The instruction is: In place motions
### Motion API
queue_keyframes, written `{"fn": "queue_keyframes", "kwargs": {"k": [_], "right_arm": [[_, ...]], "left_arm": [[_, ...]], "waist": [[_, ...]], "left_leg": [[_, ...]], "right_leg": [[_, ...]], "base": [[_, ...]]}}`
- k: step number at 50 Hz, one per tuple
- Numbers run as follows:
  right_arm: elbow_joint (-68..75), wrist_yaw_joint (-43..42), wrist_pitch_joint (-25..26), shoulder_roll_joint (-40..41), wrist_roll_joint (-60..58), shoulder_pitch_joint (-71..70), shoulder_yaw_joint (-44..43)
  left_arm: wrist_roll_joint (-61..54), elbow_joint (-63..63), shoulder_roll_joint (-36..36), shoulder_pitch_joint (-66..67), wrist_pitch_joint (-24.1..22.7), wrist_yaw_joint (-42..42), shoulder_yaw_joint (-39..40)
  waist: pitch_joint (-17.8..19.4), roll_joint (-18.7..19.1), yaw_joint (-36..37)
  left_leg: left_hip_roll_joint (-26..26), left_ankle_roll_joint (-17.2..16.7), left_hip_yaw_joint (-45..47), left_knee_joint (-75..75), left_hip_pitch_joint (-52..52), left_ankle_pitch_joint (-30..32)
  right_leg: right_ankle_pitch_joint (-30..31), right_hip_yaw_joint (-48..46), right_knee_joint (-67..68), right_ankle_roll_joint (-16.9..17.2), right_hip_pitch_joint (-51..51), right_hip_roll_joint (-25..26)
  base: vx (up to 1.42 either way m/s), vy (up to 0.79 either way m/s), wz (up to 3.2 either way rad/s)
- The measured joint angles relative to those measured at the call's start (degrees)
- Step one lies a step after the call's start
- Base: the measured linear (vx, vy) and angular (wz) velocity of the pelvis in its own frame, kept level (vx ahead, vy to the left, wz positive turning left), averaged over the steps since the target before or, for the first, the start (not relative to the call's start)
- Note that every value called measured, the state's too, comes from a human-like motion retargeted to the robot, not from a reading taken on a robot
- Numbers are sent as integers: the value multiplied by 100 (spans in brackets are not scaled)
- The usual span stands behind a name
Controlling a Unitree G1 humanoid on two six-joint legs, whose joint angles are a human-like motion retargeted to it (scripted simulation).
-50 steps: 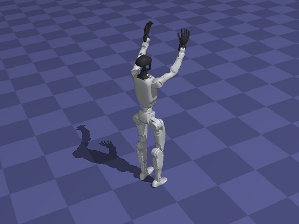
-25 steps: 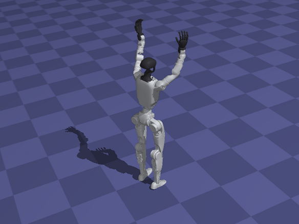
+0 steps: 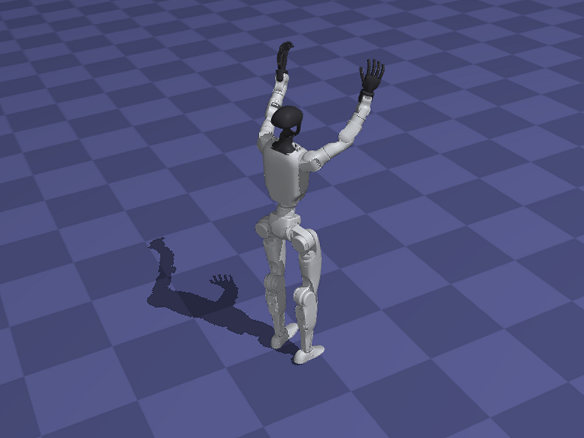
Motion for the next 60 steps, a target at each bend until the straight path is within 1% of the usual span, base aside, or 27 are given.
{"fn": "queue_keyframes", "kwargs": {"k": [2,5,8,10,12,15,17,19,20,23,25,27,30,36,40,44,48,52,60], "right_arm": [[35,81,35,74,-431,493,-216],[65,204,245,161,-1292,1373,-571],[46,290,497,318,-2193,2548,-1021],[51,342,698,582,-2709,3447,-1400],[61,627,874,922,-3105,4381,-1841],[286,1555,932,1527,-3764,5584,-2462],[651,2097,1108,1914,-4121,6220,-2637],[1084,2323,1401,2291,-4488,6818,-2814],[1332,2364,1505,2474,-4648,7103,-2903],[2026,2207,1524,2931,-4755,7922,-3091],[2403,2116,1552,3191,-4668,8496,-3269],[2659,2212,1591,3405,-4544,9062,-3486],[2926,2317,1614,3659,-4275,9813,-3840],[3227,2261,1524,3884,-3734,10961,-4356],[3488,2250,1647,3924,-3415,11397,-4662],[3681,2351,1815,3918,-3109,11609,-4963],[3663,2455,1892,3916,-2920,11664,-5062],[3465,2474,1839,3959,-2982,11585,-5019],[3169,2473,1660,4067,-3103,11314,-4780]], "left_arm": [[306,-27,-184,386,-27,-73,43],[823,-50,-541,1020,-52,-299,142],[1398,87,-878,1753,-81,-529,200],[1957,269,-1111,2325,-122,-647,262],[2817,478,-1308,2955,-252,-633,282],[4586,801,-1466,3914,-371,-107,141],[5677,1061,-1522,4544,-248,196,-72],[6360,1306,-1612,5152,-37,192,-362],[6610,1402,-1675,5472,66,107,-496],[7131,1688,-1954,6411,273,53,-572],[7426,1856,-2199,7007,369,162,-460],[7627,2018,-2440,7595,447,170,-264],[7695,2267,-2773,8421,607,112,85],[6749,2869,-3226,9590,1061,-464,699],[6329,3070,-3498,10018,1310,-479,923],[5866,3038,-3827,10373,1339,-490,1253],[5412,2994,-4072,10529,1344,-630,1476],[5210,2962,-4139,10497,1401,-753,1461],[5280,2767,-4064,10311,1367,-781,1274]], "waist": [[24,-1,-2],[140,-26,-37],[248,-81,-82],[292,-131,-138],[337,-183,-163],[479,-250,-227],[582,-275,-294],[670,-280,-336],[717,-280,-345],[934,-309,-422],[1090,-336,-449],[1249,-366,-477],[1484,-389,-484],[1815,-388,-542],[1964,-406,-576],[1979,-414,-586],[2001,-409,-607],[2044,-422,-625],[2020,-434,-618]], "left_leg": [[1,11,18,-5,78,-1],[0,27,40,-7,241,-2],[-3,46,77,-22,445,-5],[-10,59,102,-30,587,-11],[-13,76,133,-34,714,-20],[-11,93,157,-32,879,-28],[-9,96,167,-37,942,-25],[-13,95,167,-40,972,-17],[-16,94,165,-40,983,-13],[-37,82,166,-42,1018,5],[-47,72,161,-44,1021,18],[-56,61,152,-49,1036,31],[-52,51,156,-51,1063,40],[-23,47,161,-52,1114,44],[-12,43,157,-57,1165,47],[-5,45,173,-62,1173,35],[6,53,193,-59,1188,22],[13,53,212,-61,1210,21],[28,48,224,-66,1196,18]], "right_leg": [[11,6,0,-7,67,21],[27,1,0,-23,217,44],[42,1,-4,-43,395,71],[52,7,-3,-60,511,84],[63,36,5,-75,611,102],[80,60,18,-86,746,121],[84,61,21,-83,797,122],[89,61,18,-73,825,117],[91,63,17,-66,836,113],[95,55,6,-43,875,81],[94,42,-5,-27,890,61],[93,29,-15,-15,914,40],[95,32,-23,-6,950,32],[102,26,-38,-9,1024,52],[102,17,-50,-16,1089,61],[103,38,-54,-12,1085,66],[108,66,-53,-9,1085,77],[112,83,-55,-4,1101,83],[121,98,-59,12,1081,93]], "base": [[0,0,0],[1,-2,-1],[3,-6,-7],[8,-7,-13],[12,-8,-16],[6,-9,-10],[0,-8,-4],[0,0,0],[0,0,0],[0,0,0],[-3,-2,3],[-4,-2,4],[2,-1,0],[2,0,0],[0,0,0],[0,0,0],[0,0,0],[0,0,0],[0,0,0]]}}
